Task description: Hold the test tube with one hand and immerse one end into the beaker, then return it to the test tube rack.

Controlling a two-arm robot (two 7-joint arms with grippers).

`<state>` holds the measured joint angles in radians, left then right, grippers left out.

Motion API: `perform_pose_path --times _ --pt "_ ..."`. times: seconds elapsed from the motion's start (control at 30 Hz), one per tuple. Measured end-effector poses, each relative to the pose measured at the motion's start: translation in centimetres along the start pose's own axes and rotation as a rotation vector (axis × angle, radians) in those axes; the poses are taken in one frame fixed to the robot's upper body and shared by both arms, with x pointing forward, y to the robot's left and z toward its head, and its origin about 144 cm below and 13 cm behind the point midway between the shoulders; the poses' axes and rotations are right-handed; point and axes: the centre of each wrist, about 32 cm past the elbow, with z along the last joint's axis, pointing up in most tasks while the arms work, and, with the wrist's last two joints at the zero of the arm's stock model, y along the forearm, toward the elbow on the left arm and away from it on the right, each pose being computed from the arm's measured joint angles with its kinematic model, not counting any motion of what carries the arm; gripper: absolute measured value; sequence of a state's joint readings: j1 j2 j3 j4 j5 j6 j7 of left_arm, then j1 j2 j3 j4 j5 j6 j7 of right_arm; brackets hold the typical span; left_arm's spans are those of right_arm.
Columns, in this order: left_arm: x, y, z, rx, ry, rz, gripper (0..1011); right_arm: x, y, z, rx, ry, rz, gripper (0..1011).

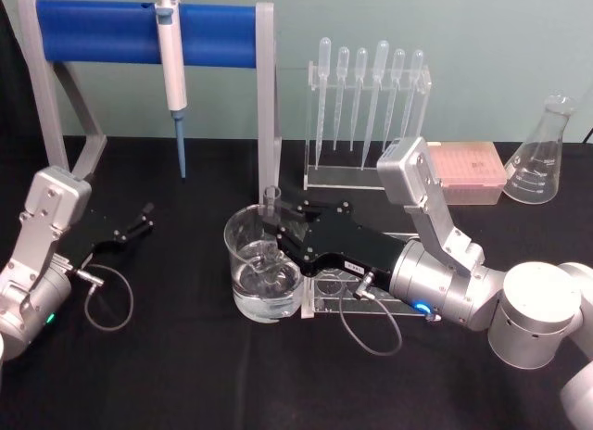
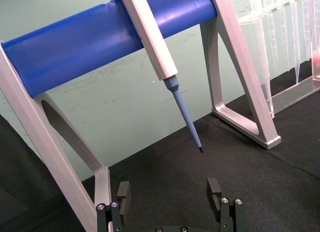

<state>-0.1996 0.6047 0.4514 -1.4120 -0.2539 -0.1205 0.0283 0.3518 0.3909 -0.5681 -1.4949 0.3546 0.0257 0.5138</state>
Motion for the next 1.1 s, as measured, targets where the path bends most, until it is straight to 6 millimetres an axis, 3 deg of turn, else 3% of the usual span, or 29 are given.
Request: perform_pose_path --times 0.7,1.1 --pt "0.0 0.0 0.0 0.0 0.0 0.0 1000 0.0 -0.1 0.1 0.008 -0.005 -0.001 241" --pt "0.0 0.0 0.0 0.0 0.0 0.0 1000 0.6 -1.3 3.9 0.1 -0.027 -0.008 241"
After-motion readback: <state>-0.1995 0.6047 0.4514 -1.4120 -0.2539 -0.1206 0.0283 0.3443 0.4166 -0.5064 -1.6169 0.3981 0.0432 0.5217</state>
